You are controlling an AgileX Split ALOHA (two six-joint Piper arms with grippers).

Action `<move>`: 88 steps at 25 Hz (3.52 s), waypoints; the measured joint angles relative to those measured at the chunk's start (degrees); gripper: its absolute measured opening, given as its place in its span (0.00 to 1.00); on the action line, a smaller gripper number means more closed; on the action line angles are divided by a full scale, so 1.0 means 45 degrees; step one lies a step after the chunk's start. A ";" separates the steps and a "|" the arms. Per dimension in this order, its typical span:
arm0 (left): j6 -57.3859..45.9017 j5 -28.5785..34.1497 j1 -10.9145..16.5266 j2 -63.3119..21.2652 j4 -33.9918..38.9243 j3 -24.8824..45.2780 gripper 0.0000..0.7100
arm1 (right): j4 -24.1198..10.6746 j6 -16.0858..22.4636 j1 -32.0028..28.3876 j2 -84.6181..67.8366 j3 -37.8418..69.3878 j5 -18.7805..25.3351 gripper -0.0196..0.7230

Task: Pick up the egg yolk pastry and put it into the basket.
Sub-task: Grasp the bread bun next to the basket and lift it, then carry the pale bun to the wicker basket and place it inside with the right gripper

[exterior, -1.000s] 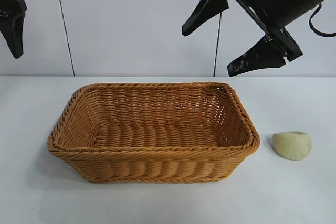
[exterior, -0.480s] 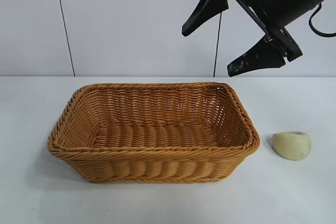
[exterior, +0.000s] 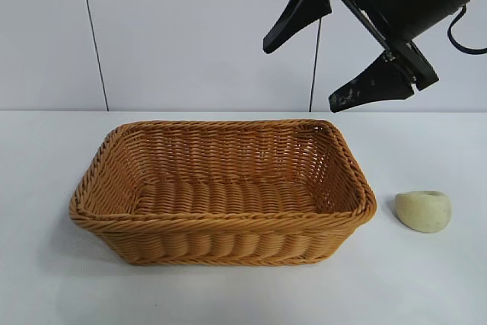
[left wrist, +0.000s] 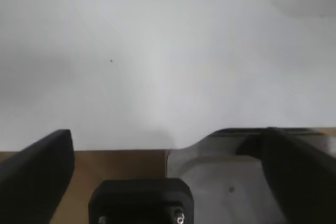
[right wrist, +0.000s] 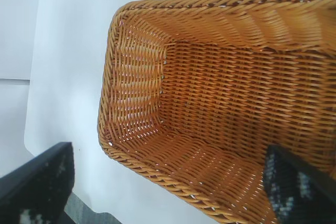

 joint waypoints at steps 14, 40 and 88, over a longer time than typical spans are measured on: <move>0.0000 -0.0389 0.0000 -0.6585 0.0000 0.0240 0.98 | -0.0575 0.0000 0.0000 0.0000 0.0000 0.0070 0.96; 0.0000 -0.0389 0.0000 -0.8364 -0.0029 0.0240 0.98 | -0.9510 0.4949 -0.2042 0.1213 -0.2100 0.1236 0.96; 0.0000 -0.0414 0.0000 -0.8364 -0.0039 0.0240 0.98 | -1.0073 0.5093 -0.1913 0.3910 -0.6404 0.5056 0.16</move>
